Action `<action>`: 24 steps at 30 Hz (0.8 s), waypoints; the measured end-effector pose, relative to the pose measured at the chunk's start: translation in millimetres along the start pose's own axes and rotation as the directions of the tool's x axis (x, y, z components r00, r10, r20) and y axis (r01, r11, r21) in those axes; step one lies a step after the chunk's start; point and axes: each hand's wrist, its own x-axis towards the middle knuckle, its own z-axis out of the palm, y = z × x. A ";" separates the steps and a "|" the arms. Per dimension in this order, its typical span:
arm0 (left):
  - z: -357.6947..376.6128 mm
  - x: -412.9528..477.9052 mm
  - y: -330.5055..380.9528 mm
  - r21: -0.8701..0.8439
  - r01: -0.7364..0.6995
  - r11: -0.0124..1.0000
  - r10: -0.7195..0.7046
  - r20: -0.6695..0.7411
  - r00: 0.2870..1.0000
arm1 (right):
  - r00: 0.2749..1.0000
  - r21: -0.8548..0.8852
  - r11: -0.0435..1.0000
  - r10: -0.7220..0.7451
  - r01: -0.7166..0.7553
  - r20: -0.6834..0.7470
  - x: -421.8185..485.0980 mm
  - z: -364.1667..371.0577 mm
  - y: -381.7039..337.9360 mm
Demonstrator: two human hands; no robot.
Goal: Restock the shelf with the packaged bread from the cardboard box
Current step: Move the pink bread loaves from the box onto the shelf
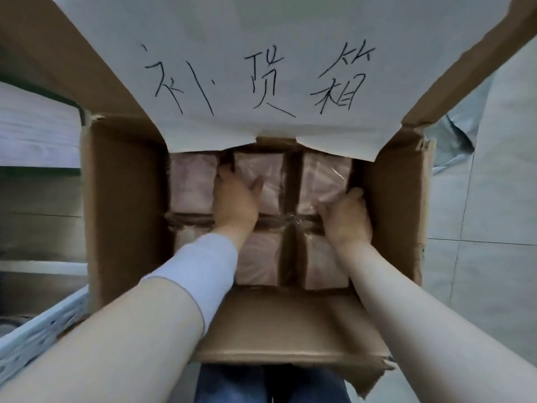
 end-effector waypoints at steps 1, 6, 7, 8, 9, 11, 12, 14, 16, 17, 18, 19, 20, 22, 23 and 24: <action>-0.4 -0.4 -0.2 -0.023 0.012 1.000 -0.013 -0.031 0.999 | 0.999 0.002 1.000 -0.005 0.005 -0.036 -2.9 -1.2 0.0; -14.5 2.1 -0.4 -0.044 -0.002 0.999 0.004 0.028 1.000 | 0.998 0.092 0.996 0.000 0.005 -0.063 -12.7 -14.0 -1.4; -17.7 4.5 -0.6 -0.040 0.003 0.999 0.000 0.071 0.997 | 0.999 0.135 0.991 0.024 -0.020 -0.029 -10.9 -16.5 -3.3; -20.8 7.2 -0.8 -0.042 0.014 0.999 -0.009 0.114 0.993 | 0.999 0.153 0.988 0.037 -0.038 0.008 -8.1 -17.9 -4.9; -23.4 10.4 -1.5 -0.049 0.020 0.999 -0.012 0.149 0.989 | 0.999 0.130 0.991 0.031 -0.036 0.043 -5.7 -18.9 -6.3; -28.7 15.3 -5.1 -0.069 0.007 0.998 0.007 0.195 0.981 | 0.997 0.088 0.996 -0.016 0.009 0.071 -2.9 -20.7 -9.2; -31.1 16.4 -7.1 -0.086 -0.010 0.996 0.027 0.205 0.978 | 0.997 0.104 0.994 -0.034 0.027 0.068 -2.8 -21.9 -9.5; -36.4 14.1 -10.2 -0.155 -0.042 0.987 0.073 0.199 0.977 | 0.996 0.181 0.982 -0.064 0.053 0.055 -6.3 -25.0 -7.2; -41.2 6.8 -10.7 -0.262 -0.052 0.964 0.101 0.180 0.979 | 0.995 0.279 0.958 -0.087 0.070 0.049 -13.6 -32.5 -3.3; -43.5 1.6 -10.7 -0.302 -0.052 0.952 0.106 0.165 0.981 | 0.995 0.324 0.944 -0.090 0.071 0.044 -18.3 -37.6 -1.1; -46.1 -4.5 -11.2 -0.325 -0.055 0.944 0.108 0.148 0.983 | 0.996 0.366 0.928 -0.082 0.065 0.030 -23.0 -42.5 1.4; -49.4 -11.4 -12.1 -0.337 -0.057 0.940 0.107 0.132 0.985 | 0.998 0.414 0.909 -0.063 0.051 0.014 -28.3 -47.8 4.5; -53.0 -19.2 -13.6 -0.350 -0.061 0.935 0.111 0.125 0.986 | 0.999 0.469 0.883 -0.034 0.026 0.009 -33.8 -52.7 7.8; -61.5 -37.3 -17.6 -0.416 -0.096 0.904 0.157 0.116 0.981 | 0.998 0.572 0.818 0.024 -0.049 0.052 -46.8 -60.4 12.9; -66.5 -47.5 -19.8 -0.458 -0.128 0.880 0.194 0.099 0.976 | 0.995 0.604 0.792 0.040 -0.088 0.092 -54.6 -63.0 15.1; -71.5 -58.2 -22.3 -0.491 -0.168 0.855 0.232 0.073 0.970 | 0.990 0.623 0.773 0.046 -0.118 0.130 -63.1 -64.5 17.9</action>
